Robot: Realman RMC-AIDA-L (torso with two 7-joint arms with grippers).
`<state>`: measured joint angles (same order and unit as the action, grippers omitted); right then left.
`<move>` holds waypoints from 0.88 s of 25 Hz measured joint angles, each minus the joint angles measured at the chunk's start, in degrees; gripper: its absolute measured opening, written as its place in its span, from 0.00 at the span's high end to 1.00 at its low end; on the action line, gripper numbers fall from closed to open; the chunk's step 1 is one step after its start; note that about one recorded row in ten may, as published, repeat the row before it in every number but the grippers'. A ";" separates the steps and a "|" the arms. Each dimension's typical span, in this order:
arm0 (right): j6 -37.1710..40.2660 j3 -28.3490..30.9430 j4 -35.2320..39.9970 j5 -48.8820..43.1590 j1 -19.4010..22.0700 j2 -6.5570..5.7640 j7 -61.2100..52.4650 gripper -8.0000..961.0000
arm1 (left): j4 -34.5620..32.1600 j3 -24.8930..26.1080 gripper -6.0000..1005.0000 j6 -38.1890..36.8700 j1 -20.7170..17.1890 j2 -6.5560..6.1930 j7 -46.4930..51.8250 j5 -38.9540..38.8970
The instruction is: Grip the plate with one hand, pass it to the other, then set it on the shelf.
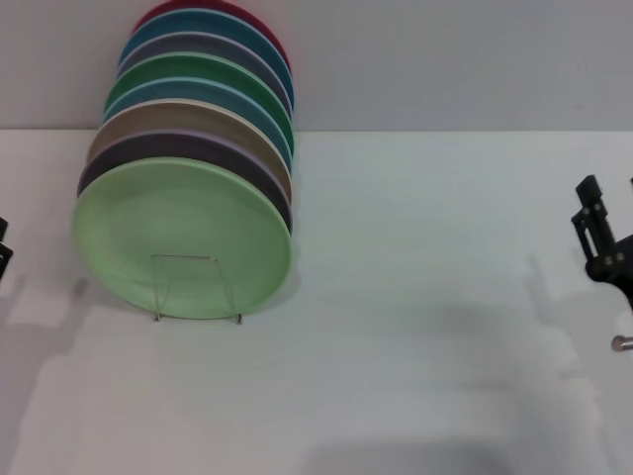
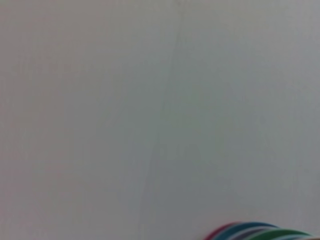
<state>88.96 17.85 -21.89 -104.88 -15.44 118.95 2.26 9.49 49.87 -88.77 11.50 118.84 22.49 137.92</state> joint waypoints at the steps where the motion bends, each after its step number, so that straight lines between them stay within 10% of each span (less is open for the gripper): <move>1: -0.26 0.21 1.38 0.08 -0.56 0.08 -1.42 0.44 | 0.28 0.56 0.21 0.20 0.00 0.01 0.00 -0.02; 22: -3.45 5.15 5.86 0.74 -4.15 0.23 -2.79 0.39 | 0.89 4.88 0.22 2.56 0.81 -0.04 -3.72 -0.02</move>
<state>85.51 23.00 -16.04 -104.14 -19.59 119.18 -0.53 10.38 54.75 -86.21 12.31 118.81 18.77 137.90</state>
